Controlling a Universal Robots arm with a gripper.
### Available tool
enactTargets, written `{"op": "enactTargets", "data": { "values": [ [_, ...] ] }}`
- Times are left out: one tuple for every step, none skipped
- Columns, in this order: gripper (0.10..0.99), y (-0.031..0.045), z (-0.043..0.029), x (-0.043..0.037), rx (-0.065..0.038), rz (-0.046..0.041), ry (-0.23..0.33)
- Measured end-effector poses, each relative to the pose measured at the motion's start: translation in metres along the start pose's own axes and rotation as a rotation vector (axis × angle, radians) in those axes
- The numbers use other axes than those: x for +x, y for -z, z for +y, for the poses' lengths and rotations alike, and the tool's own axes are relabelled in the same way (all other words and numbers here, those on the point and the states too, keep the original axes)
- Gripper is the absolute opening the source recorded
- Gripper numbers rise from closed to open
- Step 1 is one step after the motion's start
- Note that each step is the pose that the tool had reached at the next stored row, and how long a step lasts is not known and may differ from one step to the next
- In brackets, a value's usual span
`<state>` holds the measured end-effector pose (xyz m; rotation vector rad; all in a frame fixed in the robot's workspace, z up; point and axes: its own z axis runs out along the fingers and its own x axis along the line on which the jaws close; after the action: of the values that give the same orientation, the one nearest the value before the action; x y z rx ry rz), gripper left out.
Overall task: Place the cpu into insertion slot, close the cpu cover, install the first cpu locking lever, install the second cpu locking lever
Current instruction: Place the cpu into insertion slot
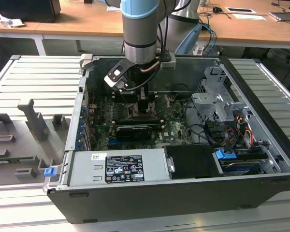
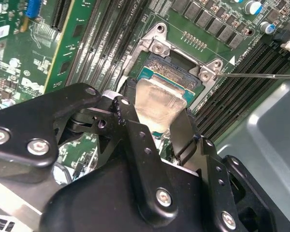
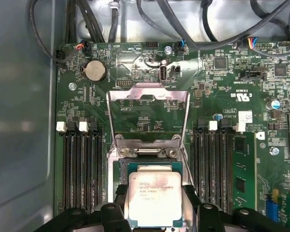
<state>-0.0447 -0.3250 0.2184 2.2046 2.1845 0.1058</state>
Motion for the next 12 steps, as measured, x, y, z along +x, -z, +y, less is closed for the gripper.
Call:
{"op": "enactTargets", "data": {
  "values": [
    [0.525,-0.0014,-0.0001,0.0006,0.000,0.0000,0.000],
    [0.525,-0.0030,-0.0002,0.0012,0.000,0.0000,0.000],
    [0.525,-0.0042,-0.0003,0.0014,0.000,-0.0001,0.000],
    [0.525,-0.0056,-0.0004,0.0018,0.000,-0.0002,-0.003],
    [0.525,-0.0062,-0.0006,0.0020,0.000,-0.0006,-0.008],
    [0.525,-0.0068,-0.0012,0.0019,0.000,-0.0010,-0.011],
    [0.525,-0.0070,-0.0015,0.0020,0.000,-0.0011,-0.011],
    [0.525,-0.0071,-0.0015,0.0020,0.000,-0.0010,-0.011],
    [0.525,-0.0072,-0.0015,0.0020,0.000,-0.0010,-0.011],
    [0.525,-0.0073,-0.0016,0.0020,0.000,-0.0010,-0.011],
    [0.525,-0.0073,-0.0016,0.0020,0.000,-0.0009,-0.011],
    [0.525,-0.0073,-0.0016,0.0020,0.000,-0.0009,-0.011]
  ]
}}
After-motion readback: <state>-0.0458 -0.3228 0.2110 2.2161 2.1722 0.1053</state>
